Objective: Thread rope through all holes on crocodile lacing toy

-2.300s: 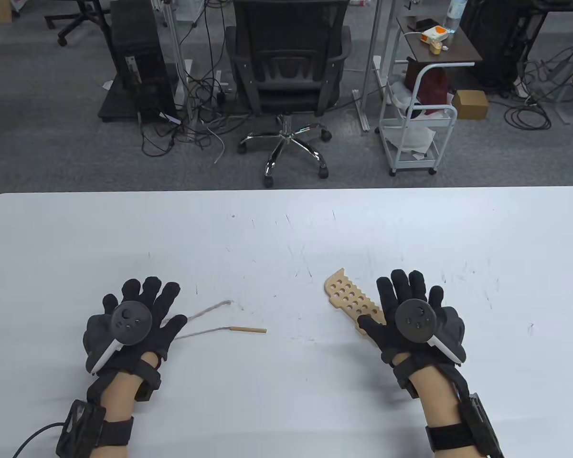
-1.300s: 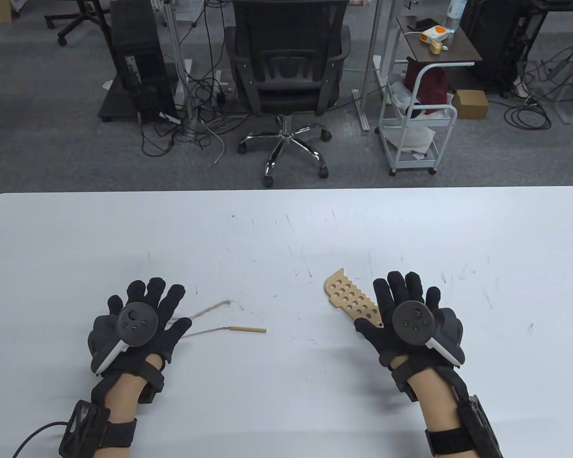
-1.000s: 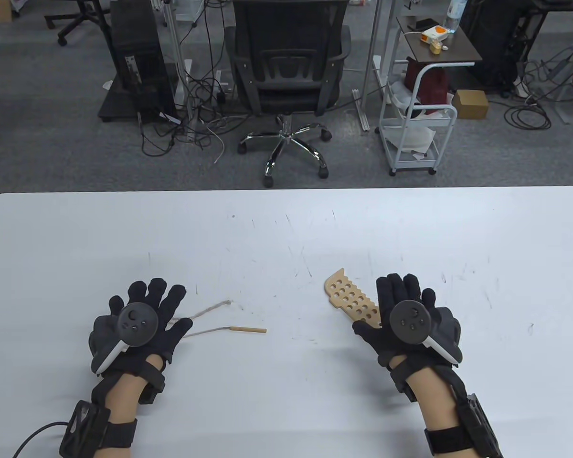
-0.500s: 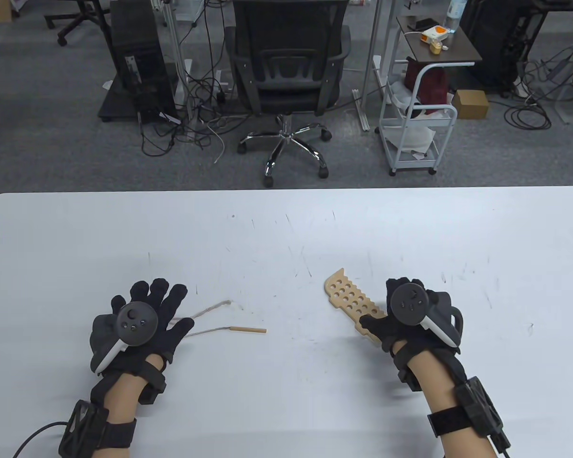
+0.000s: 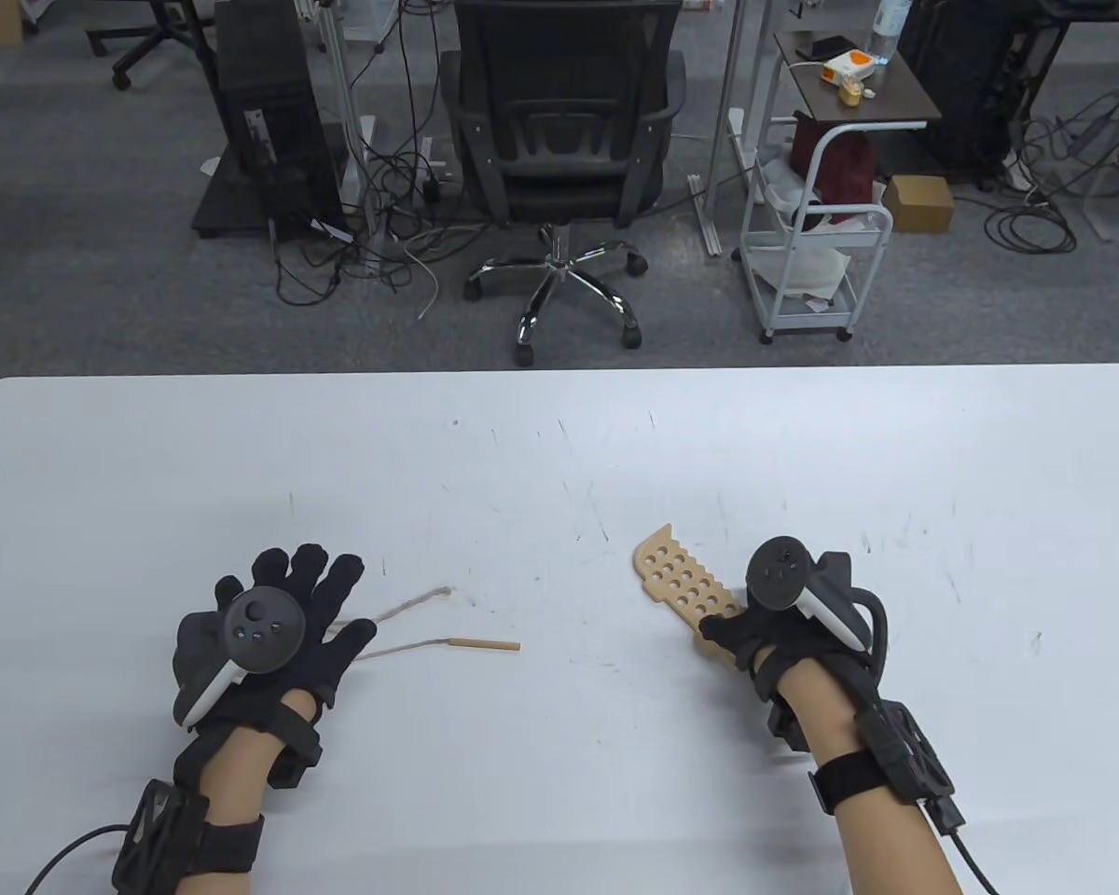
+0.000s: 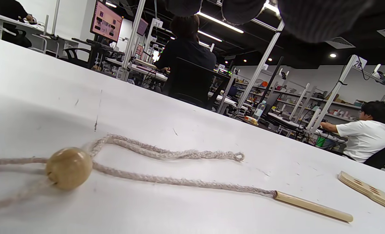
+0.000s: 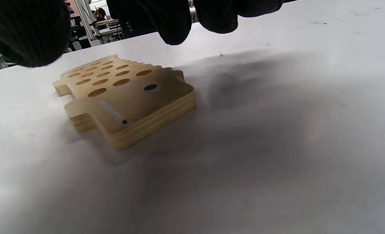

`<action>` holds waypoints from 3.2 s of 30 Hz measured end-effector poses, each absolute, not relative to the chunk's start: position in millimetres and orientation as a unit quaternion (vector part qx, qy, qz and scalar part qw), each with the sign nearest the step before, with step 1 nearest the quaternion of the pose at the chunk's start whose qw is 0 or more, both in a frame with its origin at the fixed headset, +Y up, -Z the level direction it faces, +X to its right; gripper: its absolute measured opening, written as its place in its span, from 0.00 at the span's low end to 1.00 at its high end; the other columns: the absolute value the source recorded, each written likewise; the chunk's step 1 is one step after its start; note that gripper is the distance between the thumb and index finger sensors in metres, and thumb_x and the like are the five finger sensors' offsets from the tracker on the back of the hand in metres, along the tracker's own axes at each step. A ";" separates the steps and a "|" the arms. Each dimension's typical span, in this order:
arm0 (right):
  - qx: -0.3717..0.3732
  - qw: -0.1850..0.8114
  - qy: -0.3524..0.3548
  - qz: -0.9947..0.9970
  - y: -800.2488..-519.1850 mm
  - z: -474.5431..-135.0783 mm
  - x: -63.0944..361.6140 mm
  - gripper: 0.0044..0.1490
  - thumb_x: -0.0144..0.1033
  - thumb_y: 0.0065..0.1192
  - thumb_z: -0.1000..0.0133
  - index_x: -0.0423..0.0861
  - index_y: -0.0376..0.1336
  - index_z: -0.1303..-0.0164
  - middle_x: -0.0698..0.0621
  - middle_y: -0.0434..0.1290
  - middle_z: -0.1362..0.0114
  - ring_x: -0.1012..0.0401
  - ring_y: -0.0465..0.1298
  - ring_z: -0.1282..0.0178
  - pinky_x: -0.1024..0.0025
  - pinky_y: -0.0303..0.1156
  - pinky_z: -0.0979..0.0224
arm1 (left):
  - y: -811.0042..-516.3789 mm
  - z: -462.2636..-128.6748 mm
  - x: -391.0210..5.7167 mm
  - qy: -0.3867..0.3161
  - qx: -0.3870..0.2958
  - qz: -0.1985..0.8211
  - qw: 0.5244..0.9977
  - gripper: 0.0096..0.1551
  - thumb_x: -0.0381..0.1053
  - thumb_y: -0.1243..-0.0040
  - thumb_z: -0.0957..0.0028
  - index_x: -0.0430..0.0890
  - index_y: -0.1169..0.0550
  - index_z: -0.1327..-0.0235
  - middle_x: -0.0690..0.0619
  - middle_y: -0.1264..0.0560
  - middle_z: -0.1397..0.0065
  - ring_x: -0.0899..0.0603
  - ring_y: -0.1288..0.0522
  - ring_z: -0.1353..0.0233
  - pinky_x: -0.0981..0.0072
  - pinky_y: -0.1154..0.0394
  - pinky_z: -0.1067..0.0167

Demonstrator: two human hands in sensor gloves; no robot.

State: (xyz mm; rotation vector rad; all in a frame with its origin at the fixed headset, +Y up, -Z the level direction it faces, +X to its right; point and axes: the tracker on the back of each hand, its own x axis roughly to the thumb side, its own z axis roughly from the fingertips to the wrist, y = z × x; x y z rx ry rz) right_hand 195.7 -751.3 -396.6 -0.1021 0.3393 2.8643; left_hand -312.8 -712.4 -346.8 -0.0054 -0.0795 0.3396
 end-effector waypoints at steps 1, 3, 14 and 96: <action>-0.037 0.124 0.118 0.985 -753.4 -398.0 193.7 0.57 0.65 0.67 0.54 0.38 0.56 0.26 0.29 0.53 0.20 0.29 0.48 0.21 0.30 0.42 0.26 | -712.1 -346.6 -312.2 -0.041 -0.003 0.168 0.985 0.44 0.72 0.42 0.56 0.72 0.40 0.22 0.57 0.48 0.12 0.37 0.58 0.13 0.31 0.66 0.24; -0.041 0.119 0.120 0.985 -756.9 -399.7 190.6 0.57 0.66 0.66 0.54 0.37 0.56 0.27 0.29 0.54 0.20 0.29 0.48 0.21 0.30 0.42 0.26 | -711.1 -346.1 -311.3 -0.043 -0.002 0.166 0.985 0.44 0.72 0.42 0.55 0.72 0.40 0.22 0.57 0.48 0.12 0.37 0.58 0.13 0.31 0.66 0.24; -0.055 0.075 0.136 0.986 -764.6 -402.2 179.9 0.57 0.63 0.69 0.55 0.37 0.55 0.27 0.32 0.54 0.19 0.31 0.47 0.21 0.31 0.41 0.25 | -712.7 -347.1 -314.1 -0.041 -0.005 0.179 0.983 0.44 0.72 0.42 0.56 0.72 0.40 0.22 0.56 0.48 0.12 0.37 0.58 0.13 0.31 0.66 0.24; 0.065 0.429 -0.173 0.884 -706.3 -314.5 181.6 0.32 0.41 0.68 0.51 0.46 0.62 0.37 0.54 0.80 0.45 0.56 0.87 0.55 0.54 0.77 0.44 | -717.0 -344.4 -308.7 -0.030 -0.040 0.187 0.981 0.43 0.71 0.42 0.55 0.71 0.40 0.22 0.54 0.46 0.12 0.36 0.57 0.13 0.31 0.65 0.25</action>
